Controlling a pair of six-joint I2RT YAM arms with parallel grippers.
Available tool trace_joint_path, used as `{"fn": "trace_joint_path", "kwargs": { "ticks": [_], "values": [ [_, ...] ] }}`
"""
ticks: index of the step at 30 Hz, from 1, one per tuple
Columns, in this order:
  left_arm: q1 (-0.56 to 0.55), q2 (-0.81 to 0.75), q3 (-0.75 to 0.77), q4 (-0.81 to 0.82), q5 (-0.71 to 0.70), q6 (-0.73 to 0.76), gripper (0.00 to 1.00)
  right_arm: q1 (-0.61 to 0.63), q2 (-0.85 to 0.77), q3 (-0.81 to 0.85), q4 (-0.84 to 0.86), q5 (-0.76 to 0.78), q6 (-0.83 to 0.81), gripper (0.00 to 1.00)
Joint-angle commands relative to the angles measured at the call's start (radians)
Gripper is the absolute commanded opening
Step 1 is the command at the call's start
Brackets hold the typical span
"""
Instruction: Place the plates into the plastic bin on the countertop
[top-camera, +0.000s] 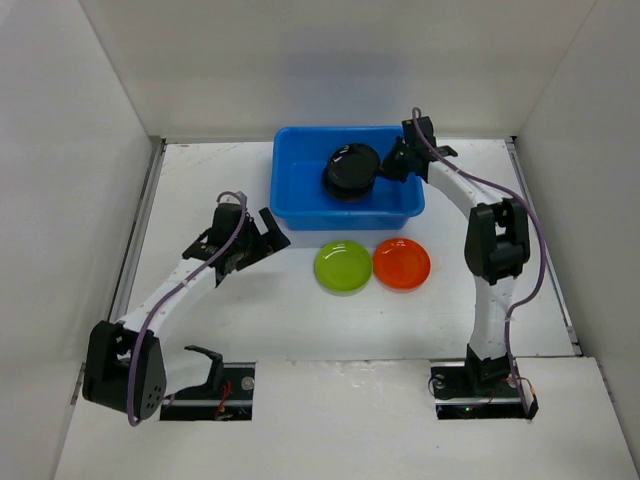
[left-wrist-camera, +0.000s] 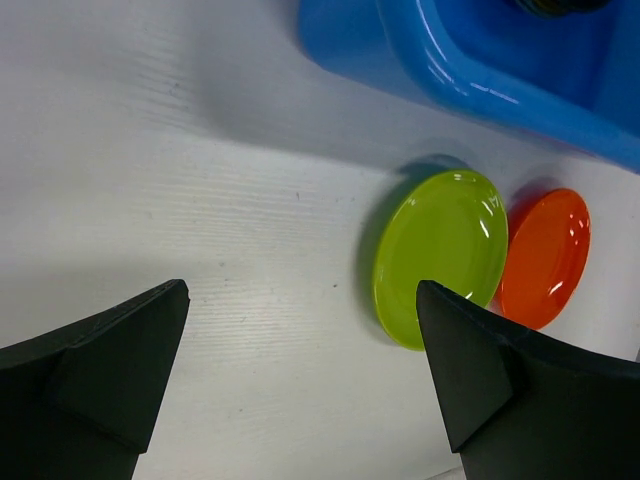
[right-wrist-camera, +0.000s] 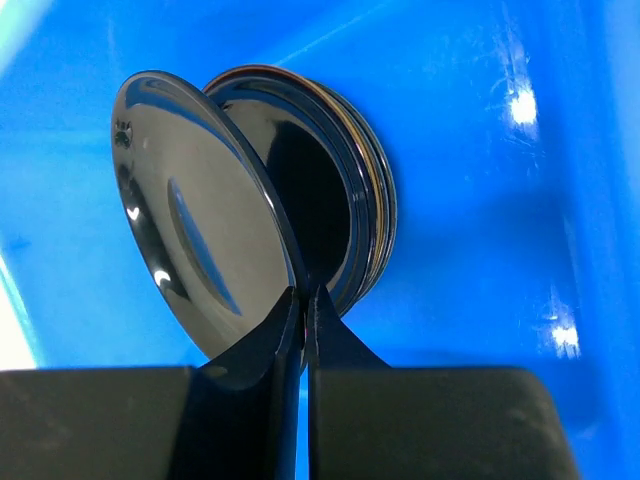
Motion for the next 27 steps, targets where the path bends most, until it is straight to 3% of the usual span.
{"fn": "trace_joint_path", "kwargs": {
  "ticks": [1,6,10,15,19,27],
  "values": [
    [-0.037,0.035,-0.019,0.081,0.017,-0.019,1.0,0.024,-0.004,0.066,0.029,-0.002,-0.034,0.07],
    [-0.071,0.095,-0.035,0.141,0.009,-0.03,1.0,0.033,0.002,0.06,0.021,-0.002,-0.051,0.18],
    [-0.083,0.114,-0.061,0.188,-0.022,-0.059,1.0,0.038,-0.009,0.037,0.024,0.004,-0.056,0.34],
    [-0.133,0.167,-0.053,0.208,-0.042,0.021,1.0,0.039,-0.033,0.008,0.029,0.013,-0.059,0.46],
    [-0.195,0.193,-0.05,0.211,-0.147,0.006,1.0,0.048,-0.087,-0.02,0.034,0.019,-0.068,0.49],
    [-0.236,0.312,-0.01,0.282,-0.03,-0.014,1.0,0.048,-0.312,-0.182,0.089,0.033,-0.082,0.51]
  ]
}}
